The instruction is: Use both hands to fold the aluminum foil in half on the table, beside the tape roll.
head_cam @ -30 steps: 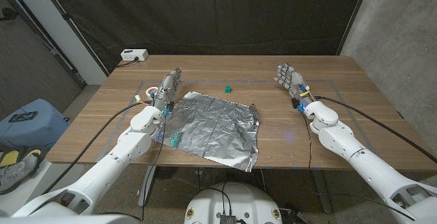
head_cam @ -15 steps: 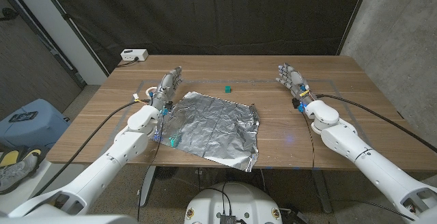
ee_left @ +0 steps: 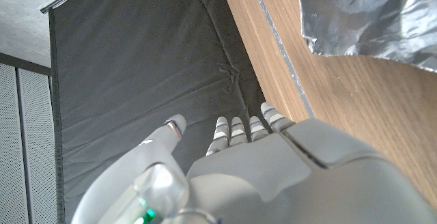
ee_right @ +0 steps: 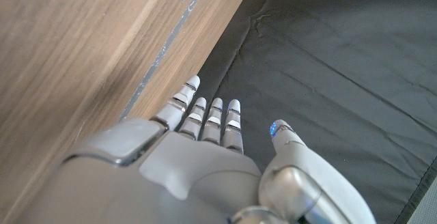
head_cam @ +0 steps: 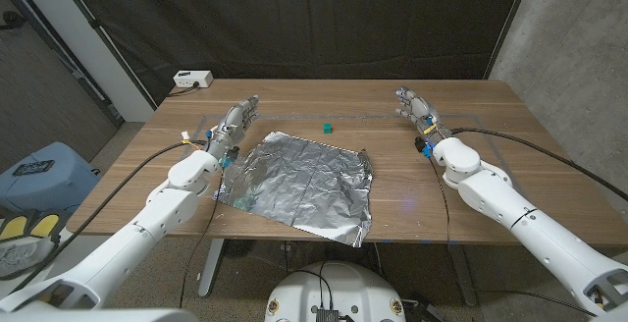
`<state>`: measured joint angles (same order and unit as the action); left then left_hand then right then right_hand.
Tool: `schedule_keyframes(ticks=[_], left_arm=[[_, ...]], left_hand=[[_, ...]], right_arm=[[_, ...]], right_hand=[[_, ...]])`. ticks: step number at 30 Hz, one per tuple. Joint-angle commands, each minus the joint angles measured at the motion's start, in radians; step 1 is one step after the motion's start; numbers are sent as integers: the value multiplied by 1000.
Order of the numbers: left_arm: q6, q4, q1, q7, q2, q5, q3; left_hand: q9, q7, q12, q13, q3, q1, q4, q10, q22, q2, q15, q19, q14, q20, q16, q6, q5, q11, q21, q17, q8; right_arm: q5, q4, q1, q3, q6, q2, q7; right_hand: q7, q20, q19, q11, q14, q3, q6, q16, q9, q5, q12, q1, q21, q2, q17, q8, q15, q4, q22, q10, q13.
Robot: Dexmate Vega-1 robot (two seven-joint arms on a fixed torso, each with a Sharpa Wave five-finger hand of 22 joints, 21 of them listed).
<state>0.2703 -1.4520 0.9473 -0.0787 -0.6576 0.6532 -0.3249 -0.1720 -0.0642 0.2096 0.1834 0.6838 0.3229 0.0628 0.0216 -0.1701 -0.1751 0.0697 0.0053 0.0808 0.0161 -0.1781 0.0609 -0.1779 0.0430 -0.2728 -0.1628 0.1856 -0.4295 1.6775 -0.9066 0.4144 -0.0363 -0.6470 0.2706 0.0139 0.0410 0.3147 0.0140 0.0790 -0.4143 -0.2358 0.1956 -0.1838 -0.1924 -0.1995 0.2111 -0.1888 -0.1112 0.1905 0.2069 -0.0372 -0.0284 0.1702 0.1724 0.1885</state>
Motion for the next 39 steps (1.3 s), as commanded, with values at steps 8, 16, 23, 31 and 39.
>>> schedule_keyframes(ticks=[8, 16, 23, 31, 39], left_arm=[[1, -39, 7, -30, -68, -32, 9], [-24, -79, -2, -50, -126, -78, 1], [-40, -103, -2, -96, -187, -115, -12], [-58, -147, 11, -82, -264, -206, -18], [-7, -156, 30, -45, -313, -323, -19]], left_hand=[[-3, -1, -3, 2, 2, 16, -19, -2, -3, 2, 0, 5, 12, 5, 3, 5, -2, -3, 7, -3, -1], [-3, 2, 0, 2, -1, 21, -31, -12, -3, 8, -3, 7, 11, 3, 2, 7, -2, -9, 11, -3, -1], [-3, 4, 1, 2, -3, 26, -43, -17, -3, 13, -5, 11, 6, 2, 1, 9, -3, -10, 14, -3, -1], [-3, 20, 7, 3, -4, 44, -79, -41, -3, 19, -21, 20, -13, -8, -4, 34, -16, -32, 23, -4, 5], [-3, 39, 23, 5, -13, 61, -121, -100, -5, 23, -33, 44, -46, -5, -9, 92, -26, -49, 28, -5, 15]], right_arm=[[104, 196, 24, 39, -311, -52, 117], [128, 255, 43, 47, -425, -66, 141], [147, 301, 64, 59, -515, -69, 157], [157, 317, 65, 66, -547, -65, 166], [157, 329, 57, 64, -571, -55, 183]], right_hand=[[-18, 5, 4, 19, 21, 6, -10, 10, -6, 4, -6, 31, -3, 18, 2, -3, 25, 37, 2, 25, 5], [-27, -5, -3, 29, 18, 12, -5, 8, -6, 6, -4, 38, -2, 34, 3, -6, 37, 54, 2, 23, 6], [-35, -16, -6, 33, 15, 15, 0, 6, -6, 7, -1, 47, -1, 43, 3, -9, 49, 67, 2, 18, 6], [-36, -17, -7, 36, 11, 18, 7, 5, -6, 7, 2, 51, -2, 47, 4, -12, 52, 75, 2, 12, 6], [-37, -19, -12, 34, 5, 21, 13, 4, -6, 7, 6, 53, -1, 48, 5, -14, 54, 80, 2, 1, 6]])
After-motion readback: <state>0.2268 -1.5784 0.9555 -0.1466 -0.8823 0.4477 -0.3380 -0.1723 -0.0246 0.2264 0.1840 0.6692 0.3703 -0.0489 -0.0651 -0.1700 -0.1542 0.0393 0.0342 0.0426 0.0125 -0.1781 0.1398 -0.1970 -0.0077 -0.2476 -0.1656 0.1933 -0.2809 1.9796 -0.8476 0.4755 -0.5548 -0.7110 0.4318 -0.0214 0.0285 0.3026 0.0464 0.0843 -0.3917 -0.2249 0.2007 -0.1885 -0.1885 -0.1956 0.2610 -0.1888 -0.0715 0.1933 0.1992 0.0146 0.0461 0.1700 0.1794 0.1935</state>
